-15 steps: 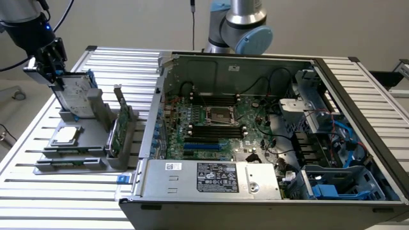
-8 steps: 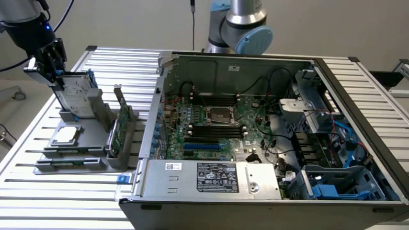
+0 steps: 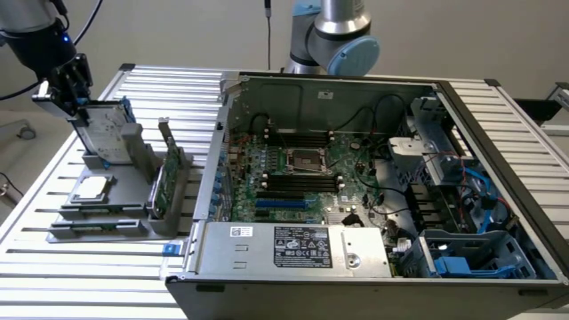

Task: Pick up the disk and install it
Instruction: 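Pick up the disk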

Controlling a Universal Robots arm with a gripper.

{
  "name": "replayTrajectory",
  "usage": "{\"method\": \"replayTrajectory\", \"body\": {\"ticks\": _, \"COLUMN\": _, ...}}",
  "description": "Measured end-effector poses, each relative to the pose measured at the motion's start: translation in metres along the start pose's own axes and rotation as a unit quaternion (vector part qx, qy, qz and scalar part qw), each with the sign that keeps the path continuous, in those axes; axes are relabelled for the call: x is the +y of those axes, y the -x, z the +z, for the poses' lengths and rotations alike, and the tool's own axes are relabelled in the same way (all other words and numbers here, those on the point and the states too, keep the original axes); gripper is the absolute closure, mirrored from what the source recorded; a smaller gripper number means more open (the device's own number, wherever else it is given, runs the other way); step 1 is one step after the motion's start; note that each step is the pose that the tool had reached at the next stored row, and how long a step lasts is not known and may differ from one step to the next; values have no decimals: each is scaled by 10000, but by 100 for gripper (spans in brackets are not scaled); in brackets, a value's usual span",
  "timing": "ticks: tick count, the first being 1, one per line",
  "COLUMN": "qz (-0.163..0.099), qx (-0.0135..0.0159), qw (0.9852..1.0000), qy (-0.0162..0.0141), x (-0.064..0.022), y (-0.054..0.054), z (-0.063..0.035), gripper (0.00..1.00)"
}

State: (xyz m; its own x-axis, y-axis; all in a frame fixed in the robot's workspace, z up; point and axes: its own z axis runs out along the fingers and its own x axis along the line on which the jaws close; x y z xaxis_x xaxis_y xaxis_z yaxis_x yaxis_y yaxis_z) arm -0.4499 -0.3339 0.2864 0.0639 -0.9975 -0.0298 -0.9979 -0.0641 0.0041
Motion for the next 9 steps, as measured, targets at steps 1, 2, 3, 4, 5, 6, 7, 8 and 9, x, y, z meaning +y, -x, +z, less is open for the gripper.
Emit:
{"method": "replayTrajectory", "body": {"ticks": 1, "qz": 4, "qx": 0, "qw": 10000, "qy": 0, "x": 0, "y": -6, "z": 0, "gripper": 55}}
{"method": "replayTrajectory", "body": {"ticks": 2, "qz": 9, "qx": 0, "qw": 10000, "qy": 0, "x": 1, "y": -12, "z": -1, "gripper": 55}}
{"method": "replayTrajectory", "body": {"ticks": 3, "qz": 13, "qx": 0, "qw": 10000, "qy": 0, "x": 1, "y": -16, "z": -1, "gripper": 55}}
{"method": "replayTrajectory", "body": {"ticks": 4, "qz": 17, "qx": 0, "qw": 10000, "qy": 0, "x": 1, "y": -18, "z": -2, "gripper": 55}}
{"method": "replayTrajectory", "body": {"ticks": 5, "qz": 19, "qx": 0, "qw": 10000, "qy": 0, "x": 1, "y": -18, "z": -1, "gripper": 55}}
{"method": "replayTrajectory", "body": {"ticks": 6, "qz": 21, "qx": 0, "qw": 10000, "qy": -1, "x": 1, "y": -19, "z": -1, "gripper": 55}}
{"method": "replayTrajectory", "body": {"ticks": 7, "qz": 21, "qx": 0, "qw": 10000, "qy": -1, "x": 1, "y": -20, "z": 0, "gripper": 55}}
{"method": "replayTrajectory", "body": {"ticks": 8, "qz": 22, "qx": 0, "qw": 10000, "qy": 0, "x": 1, "y": -21, "z": -1, "gripper": 55}}
{"method": "replayTrajectory", "body": {"ticks": 9, "qz": 22, "qx": 0, "qw": 10000, "qy": -1, "x": 1, "y": -21, "z": -1, "gripper": 55}}
